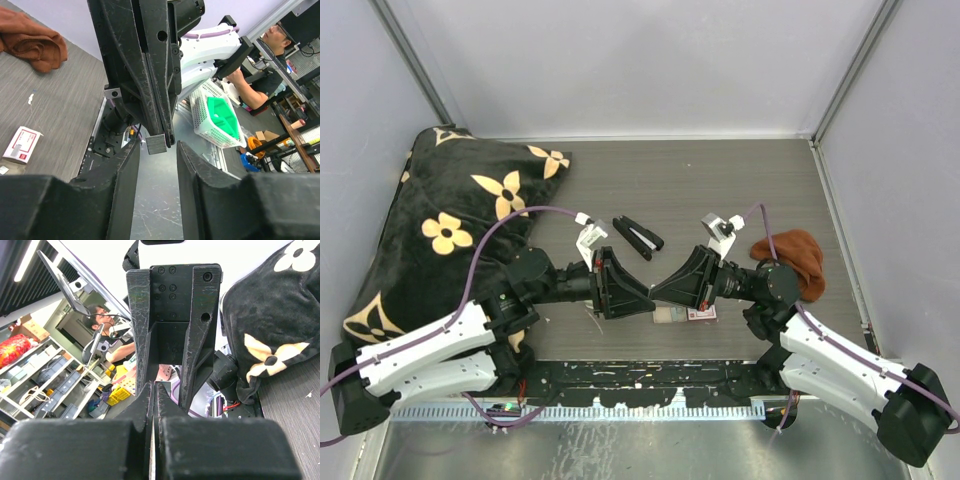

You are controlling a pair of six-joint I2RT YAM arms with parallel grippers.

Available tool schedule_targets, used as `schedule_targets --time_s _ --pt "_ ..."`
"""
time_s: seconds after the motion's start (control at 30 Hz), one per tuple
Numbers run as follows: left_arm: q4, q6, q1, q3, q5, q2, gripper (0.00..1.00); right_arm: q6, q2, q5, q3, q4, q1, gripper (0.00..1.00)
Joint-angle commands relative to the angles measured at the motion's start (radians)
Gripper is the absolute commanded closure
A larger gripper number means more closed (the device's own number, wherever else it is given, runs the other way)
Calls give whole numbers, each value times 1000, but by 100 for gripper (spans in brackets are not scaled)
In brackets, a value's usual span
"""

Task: Load the staples into the stapler
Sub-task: Pick up the staple from the center of the board.

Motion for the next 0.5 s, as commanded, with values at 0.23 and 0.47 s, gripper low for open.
schedule_targets --time_s 0.23,0.47 --pt "107 -19 2 31 29 5 85 9 8 -29 2 41 -5 99" --pt "45 0 2 18 -9 -9 92 -32 -3 -28 7 -57 -5 81"
